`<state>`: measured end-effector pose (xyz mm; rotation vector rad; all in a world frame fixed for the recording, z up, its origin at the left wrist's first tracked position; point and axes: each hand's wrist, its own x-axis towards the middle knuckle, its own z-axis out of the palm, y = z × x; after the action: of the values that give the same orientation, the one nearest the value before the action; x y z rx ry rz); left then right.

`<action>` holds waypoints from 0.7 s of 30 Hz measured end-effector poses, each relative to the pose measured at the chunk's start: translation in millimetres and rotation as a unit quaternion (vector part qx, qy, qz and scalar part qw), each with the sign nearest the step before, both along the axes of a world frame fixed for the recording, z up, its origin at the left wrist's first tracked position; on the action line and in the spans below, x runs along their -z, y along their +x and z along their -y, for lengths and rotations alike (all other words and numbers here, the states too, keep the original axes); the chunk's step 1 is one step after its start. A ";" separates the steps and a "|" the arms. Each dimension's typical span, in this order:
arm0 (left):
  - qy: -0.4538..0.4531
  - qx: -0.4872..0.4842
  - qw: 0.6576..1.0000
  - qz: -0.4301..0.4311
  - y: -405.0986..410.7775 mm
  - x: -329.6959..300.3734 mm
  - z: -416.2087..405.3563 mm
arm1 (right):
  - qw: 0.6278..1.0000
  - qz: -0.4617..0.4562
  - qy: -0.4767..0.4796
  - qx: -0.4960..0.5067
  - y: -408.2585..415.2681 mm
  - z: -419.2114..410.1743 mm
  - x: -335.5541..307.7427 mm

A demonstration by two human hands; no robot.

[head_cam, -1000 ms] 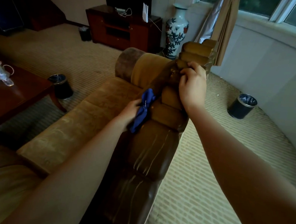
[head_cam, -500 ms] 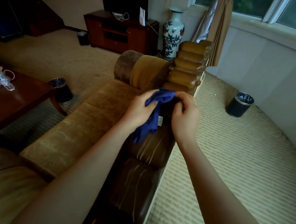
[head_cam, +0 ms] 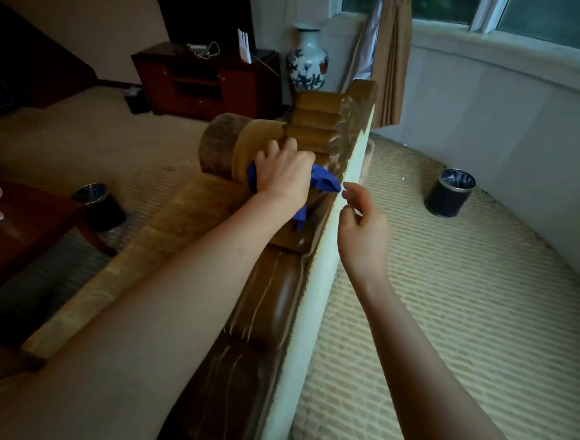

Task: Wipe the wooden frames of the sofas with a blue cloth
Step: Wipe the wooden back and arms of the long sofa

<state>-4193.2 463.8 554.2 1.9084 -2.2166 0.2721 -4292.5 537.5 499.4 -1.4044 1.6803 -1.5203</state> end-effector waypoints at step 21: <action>0.129 0.061 0.877 -0.459 -66.9 -0.2 -5.4 | 0.962 0.217 0.075 -0.146 -36.7 27.7 25.7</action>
<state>-4260.1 469.2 554.4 1.4892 -1.7121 -0.8219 -4329.2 509.8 473.8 -1.0839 1.2331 -1.3758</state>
